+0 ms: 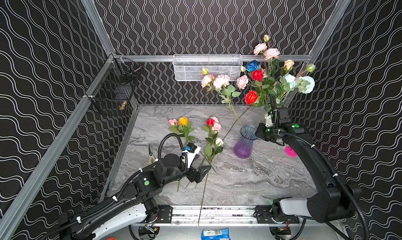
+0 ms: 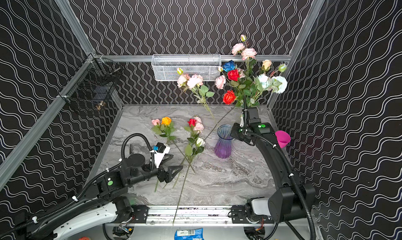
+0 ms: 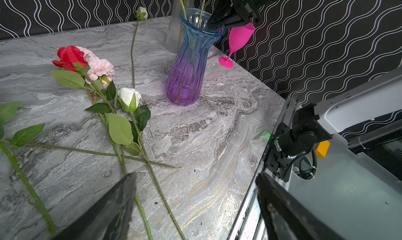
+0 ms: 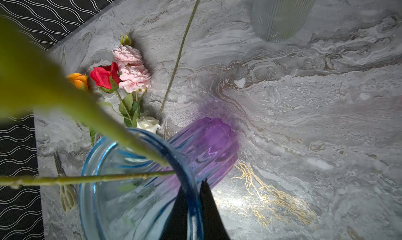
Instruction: Arrange the flowers into the vase
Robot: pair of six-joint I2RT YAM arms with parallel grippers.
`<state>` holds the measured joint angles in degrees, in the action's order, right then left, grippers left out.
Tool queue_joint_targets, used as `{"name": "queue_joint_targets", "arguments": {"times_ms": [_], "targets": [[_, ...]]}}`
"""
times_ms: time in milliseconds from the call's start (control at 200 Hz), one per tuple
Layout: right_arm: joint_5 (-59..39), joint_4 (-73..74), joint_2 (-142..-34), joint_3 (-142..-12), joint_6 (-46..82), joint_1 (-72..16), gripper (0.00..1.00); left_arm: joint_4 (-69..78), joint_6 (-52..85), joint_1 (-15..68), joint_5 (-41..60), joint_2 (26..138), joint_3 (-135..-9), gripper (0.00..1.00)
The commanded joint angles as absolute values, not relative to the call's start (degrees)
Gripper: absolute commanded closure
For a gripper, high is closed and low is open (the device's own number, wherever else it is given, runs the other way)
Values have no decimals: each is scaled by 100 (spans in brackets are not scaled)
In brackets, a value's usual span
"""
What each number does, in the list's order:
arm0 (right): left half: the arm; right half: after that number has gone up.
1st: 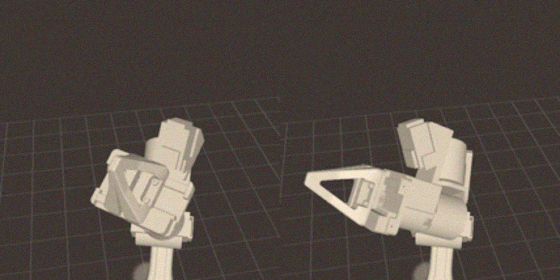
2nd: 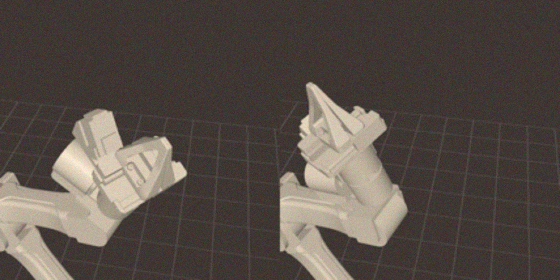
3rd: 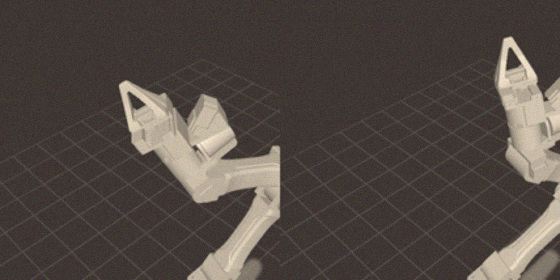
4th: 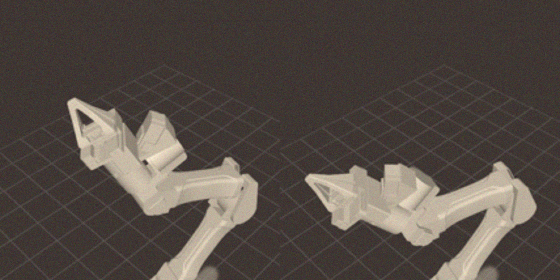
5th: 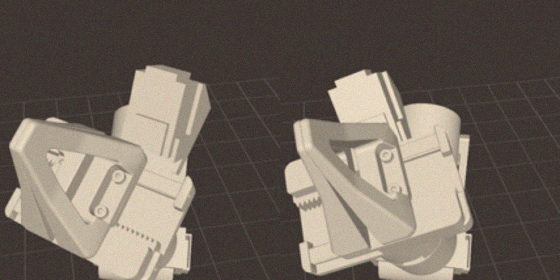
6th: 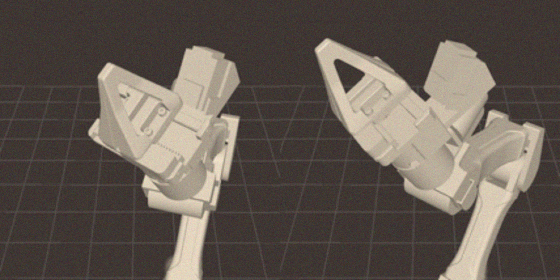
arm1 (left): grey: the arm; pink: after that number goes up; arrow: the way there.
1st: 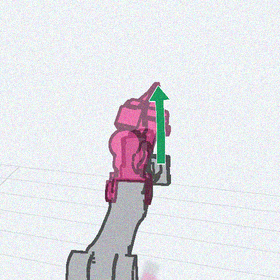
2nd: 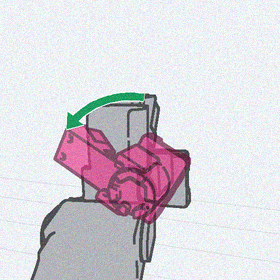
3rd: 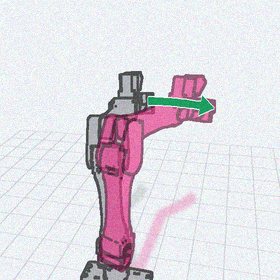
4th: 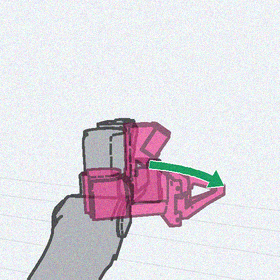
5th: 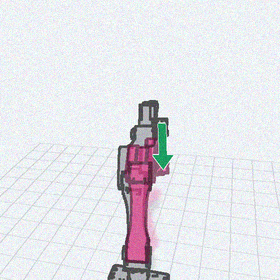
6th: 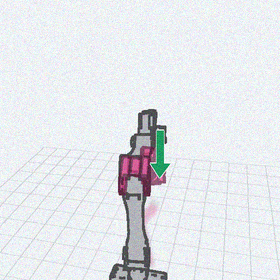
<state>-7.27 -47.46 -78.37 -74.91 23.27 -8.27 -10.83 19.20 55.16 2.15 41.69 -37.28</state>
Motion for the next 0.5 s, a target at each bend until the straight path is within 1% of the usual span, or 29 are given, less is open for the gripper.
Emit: {"name": "queue_joint_targets", "arguments": {"times_ms": [0,145,245,270,320,360,430,496], "targets": [[-865,-4846,-7993,-7714,2067,-719,100,-1067,1893,5529,31,4228,-3739,9],[-833,-4959,-8070,-7770,1909,-650,100,-1091,1990,5529,-412,4449,-3778,2],[-1028,-4837,-8051,-7586,1911,-640,100,-1124,2118,5528,-834,4640,-3792,1],[-1006,-4853,-8059,-7570,1920,-636,97,-1137,2173,5528,-974,4678,-3784,1],[-959,-4851,-8053,-7544,1931,-632,96,-1166,2293,5528,-1191,4758,-3772,1],[-958,-4830,-8024,-7509,1939,-633,92,-1161,2359,5528,-1301,4802,-3759,1],[-938,-4823,-7972,-7488,1966,-628,72,-1147,2451,5528,-1455,4889,-3732,1],[-915,-4868,-7938,-7536,1941,-626,72,-1181,2563,5528,-1632,4946,-3722,1]]}}
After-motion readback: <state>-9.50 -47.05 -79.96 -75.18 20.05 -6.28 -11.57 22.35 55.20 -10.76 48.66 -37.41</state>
